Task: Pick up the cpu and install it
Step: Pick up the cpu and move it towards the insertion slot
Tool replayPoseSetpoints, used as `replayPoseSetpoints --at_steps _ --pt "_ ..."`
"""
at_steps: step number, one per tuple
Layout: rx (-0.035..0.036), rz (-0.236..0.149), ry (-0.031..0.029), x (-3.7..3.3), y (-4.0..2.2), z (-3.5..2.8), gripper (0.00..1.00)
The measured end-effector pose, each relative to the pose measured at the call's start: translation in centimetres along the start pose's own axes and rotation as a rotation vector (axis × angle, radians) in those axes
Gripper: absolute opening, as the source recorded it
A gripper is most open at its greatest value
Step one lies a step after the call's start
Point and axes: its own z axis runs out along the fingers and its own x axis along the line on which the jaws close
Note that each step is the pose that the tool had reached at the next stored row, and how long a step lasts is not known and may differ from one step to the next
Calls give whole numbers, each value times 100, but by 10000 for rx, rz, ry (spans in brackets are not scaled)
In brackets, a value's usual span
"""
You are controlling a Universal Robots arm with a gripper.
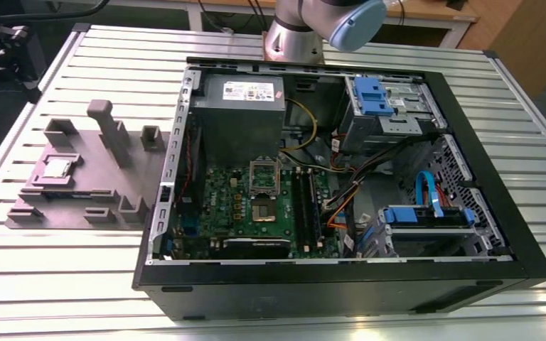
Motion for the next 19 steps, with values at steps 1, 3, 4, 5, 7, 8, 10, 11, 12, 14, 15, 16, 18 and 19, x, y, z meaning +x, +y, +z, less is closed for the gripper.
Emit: replayPoseSetpoints --at_steps 1,3,4,5,7,8,10,11,12,14,15,16,18,19 --pt "0 -9 -1 -1 -6 17 65" --pt "-11 -12 0 -1 -21 52 65" --pt "-14 -14 0 -1 -25 70 65" --pt "-15 -22 1 -2 -28 88 65" --pt "-18 -102 6 -3 -34 123 65" --pt "-18 -172 10 -3 -37 143 65" --pt "-26 -295 16 -4 -40 175 65" --pt "-35 -327 20 -5 -43 183 65" --pt "-43 -342 22 -5 -49 189 65" --pt "-47 -352 20 -5 -55 194 65" --pt "-47 -354 20 -5 -56 195 65" --pt "-47 -355 21 -6 -57 195 65" --pt "-47 -356 21 -6 -58 195 65" --pt "-47 -355 21 -5 -58 196 65"
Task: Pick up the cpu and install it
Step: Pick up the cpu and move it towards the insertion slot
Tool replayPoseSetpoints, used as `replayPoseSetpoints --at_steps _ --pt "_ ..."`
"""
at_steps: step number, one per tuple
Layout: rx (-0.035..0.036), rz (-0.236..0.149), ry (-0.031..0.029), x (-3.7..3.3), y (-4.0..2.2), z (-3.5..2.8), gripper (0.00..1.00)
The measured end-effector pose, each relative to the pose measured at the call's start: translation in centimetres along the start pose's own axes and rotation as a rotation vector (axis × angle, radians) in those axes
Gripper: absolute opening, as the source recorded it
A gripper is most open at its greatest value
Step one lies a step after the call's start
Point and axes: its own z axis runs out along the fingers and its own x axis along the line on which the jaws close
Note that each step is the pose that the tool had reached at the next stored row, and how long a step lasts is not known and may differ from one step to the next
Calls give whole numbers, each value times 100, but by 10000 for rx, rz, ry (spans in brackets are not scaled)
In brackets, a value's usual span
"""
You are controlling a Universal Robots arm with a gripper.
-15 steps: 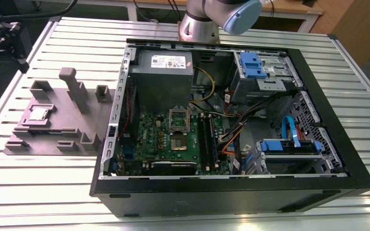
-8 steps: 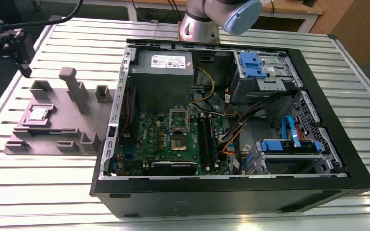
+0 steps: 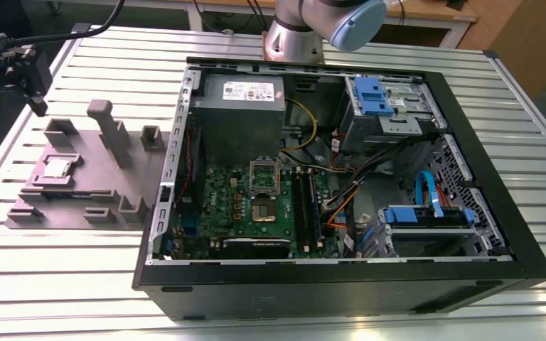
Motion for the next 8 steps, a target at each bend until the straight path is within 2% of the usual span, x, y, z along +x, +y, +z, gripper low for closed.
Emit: replayPoseSetpoints --at_steps 5,8 --pt "1 -9 1 0 0 1 65" --pt "4 -194 11 0 -1 7 65"
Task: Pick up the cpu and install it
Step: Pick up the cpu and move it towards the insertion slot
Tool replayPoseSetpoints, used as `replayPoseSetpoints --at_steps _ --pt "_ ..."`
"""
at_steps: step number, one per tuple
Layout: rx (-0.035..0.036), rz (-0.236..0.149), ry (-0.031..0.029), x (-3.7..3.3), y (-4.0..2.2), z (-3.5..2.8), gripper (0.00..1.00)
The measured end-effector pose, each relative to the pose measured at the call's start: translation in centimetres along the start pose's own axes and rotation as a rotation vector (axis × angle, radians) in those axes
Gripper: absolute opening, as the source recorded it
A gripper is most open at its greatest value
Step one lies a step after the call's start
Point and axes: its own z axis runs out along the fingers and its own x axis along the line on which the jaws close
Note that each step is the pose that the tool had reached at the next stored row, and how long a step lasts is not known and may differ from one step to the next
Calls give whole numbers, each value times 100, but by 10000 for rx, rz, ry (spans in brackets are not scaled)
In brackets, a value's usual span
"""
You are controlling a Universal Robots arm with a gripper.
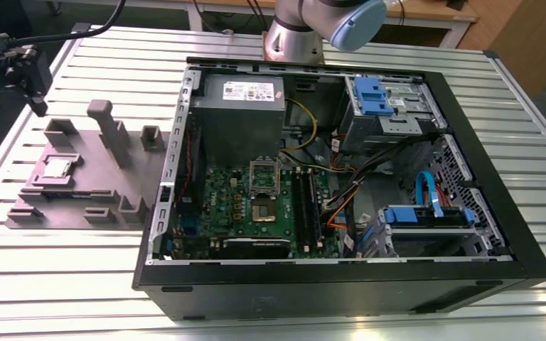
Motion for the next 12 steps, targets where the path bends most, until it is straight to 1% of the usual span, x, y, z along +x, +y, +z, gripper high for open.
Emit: replayPoseSetpoints --at_steps 2,3,12 --pt "5 -221 13 0 -1 7 65" --pt "5 -250 14 0 -1 14 65" --pt "13 -250 14 -1 -5 55 65"
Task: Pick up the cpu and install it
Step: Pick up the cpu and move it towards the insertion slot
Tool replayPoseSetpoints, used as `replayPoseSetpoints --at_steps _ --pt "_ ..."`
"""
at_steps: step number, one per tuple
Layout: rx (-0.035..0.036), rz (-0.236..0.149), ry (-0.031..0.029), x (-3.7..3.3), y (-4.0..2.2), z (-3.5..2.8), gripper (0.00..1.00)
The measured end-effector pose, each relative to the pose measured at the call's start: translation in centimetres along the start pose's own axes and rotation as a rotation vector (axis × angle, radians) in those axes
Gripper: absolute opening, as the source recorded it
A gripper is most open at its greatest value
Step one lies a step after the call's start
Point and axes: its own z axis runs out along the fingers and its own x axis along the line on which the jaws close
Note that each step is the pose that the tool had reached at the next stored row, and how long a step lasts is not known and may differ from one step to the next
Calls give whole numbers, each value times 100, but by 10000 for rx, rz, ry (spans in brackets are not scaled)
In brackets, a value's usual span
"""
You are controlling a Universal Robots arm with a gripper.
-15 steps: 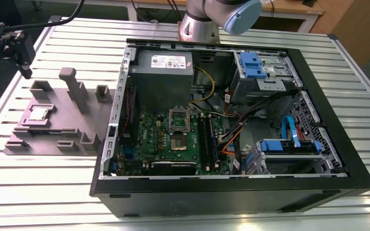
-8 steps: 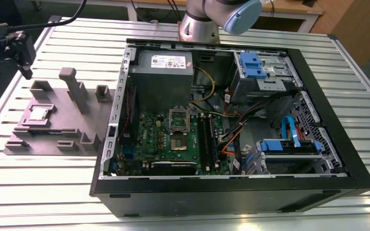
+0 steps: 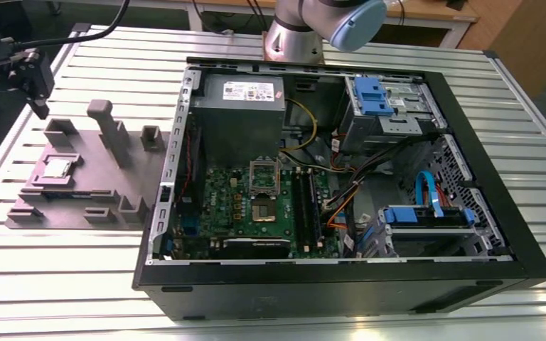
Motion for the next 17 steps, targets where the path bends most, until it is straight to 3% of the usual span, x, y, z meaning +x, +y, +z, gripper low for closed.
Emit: replayPoseSetpoints --at_steps 17 --pt "1 -1 2 -3 -50 159 65"
